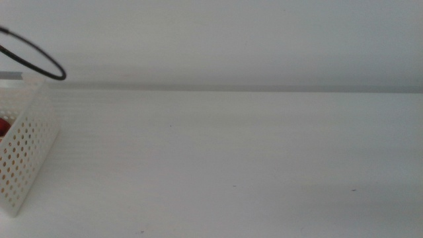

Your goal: Use arms to grab the bottles and put them into the dustbin to the left of the table.

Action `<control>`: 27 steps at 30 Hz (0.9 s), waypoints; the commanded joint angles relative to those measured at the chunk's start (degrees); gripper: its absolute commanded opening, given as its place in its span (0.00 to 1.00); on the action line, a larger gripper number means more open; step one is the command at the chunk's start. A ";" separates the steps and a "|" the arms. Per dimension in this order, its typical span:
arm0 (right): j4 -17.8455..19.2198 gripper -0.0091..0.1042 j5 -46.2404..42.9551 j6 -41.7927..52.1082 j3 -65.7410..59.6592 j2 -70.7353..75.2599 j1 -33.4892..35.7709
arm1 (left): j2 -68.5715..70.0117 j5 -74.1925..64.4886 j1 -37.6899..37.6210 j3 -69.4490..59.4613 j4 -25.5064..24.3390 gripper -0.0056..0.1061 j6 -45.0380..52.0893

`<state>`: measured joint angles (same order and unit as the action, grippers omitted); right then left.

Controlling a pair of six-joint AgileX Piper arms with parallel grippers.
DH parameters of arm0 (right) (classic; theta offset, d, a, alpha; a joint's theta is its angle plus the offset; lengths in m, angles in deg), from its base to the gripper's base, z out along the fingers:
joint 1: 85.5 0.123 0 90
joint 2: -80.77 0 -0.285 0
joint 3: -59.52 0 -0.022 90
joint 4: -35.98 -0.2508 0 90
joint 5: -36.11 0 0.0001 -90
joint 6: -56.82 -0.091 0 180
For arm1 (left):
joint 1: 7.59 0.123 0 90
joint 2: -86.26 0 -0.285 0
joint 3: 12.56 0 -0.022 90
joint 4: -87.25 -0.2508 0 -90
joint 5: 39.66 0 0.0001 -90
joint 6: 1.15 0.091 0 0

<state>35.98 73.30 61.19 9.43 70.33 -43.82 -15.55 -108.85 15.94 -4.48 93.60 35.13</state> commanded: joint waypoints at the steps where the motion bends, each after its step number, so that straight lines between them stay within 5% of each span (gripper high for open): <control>1: 0.51 0.90 -0.61 0.05 -0.54 0.30 0.06 | -2.64 -1.95 1.27 1.84 -0.14 0.03 1.30; 10: 0.51 0.90 -0.61 0.05 -0.54 0.30 0.06 | -9.09 3.19 1.69 1.84 -3.17 0.12 1.30; 15: 0.51 0.90 -0.61 0.05 -0.54 0.30 0.06 | -11.64 3.70 1.69 1.84 -3.40 0.37 0.87; 22: 0.51 0.90 -0.61 0.05 -0.54 0.30 0.06 | -11.49 4.70 1.49 1.84 -4.40 0.89 1.27; 27: 0.51 0.90 -0.61 0.05 -0.54 0.30 0.06 | -7.10 3.12 -0.34 1.84 -5.02 0.89 1.16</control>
<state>35.98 73.30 61.19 9.43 70.33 -43.82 -25.16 -104.81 16.51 -2.99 88.12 36.21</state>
